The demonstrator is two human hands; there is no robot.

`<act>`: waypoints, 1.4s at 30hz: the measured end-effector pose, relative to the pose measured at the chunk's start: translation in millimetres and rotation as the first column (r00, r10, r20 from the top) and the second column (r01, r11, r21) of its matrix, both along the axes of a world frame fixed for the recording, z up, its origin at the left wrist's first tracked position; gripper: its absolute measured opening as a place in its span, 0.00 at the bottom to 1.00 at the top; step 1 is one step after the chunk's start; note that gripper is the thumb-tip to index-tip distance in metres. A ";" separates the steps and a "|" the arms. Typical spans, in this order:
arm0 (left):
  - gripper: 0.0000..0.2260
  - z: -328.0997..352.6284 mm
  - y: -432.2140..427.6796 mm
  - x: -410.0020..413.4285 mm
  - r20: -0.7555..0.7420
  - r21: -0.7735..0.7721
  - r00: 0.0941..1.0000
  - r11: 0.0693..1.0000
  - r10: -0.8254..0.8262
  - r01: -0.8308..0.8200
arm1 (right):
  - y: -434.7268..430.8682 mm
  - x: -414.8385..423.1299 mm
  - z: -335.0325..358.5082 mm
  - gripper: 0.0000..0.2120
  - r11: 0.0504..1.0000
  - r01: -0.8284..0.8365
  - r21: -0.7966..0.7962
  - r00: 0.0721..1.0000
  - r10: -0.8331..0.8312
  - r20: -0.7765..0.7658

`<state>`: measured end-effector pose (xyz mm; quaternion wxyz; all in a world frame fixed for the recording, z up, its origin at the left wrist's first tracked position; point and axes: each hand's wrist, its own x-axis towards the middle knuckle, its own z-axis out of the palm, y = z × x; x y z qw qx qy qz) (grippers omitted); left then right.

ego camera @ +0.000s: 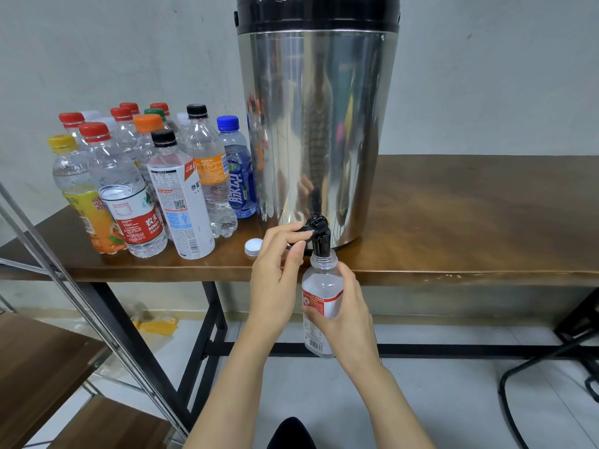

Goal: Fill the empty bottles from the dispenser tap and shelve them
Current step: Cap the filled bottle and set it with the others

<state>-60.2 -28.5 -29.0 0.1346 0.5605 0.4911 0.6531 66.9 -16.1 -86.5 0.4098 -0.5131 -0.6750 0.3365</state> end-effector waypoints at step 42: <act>0.11 2.6 -3.2 0.4 -0.002 0.000 1.000 1.000 -0.005 0.005 | 0.2 0.4 0.5 0.42 1.000 -0.027 -0.006 0.999 0.027 -0.020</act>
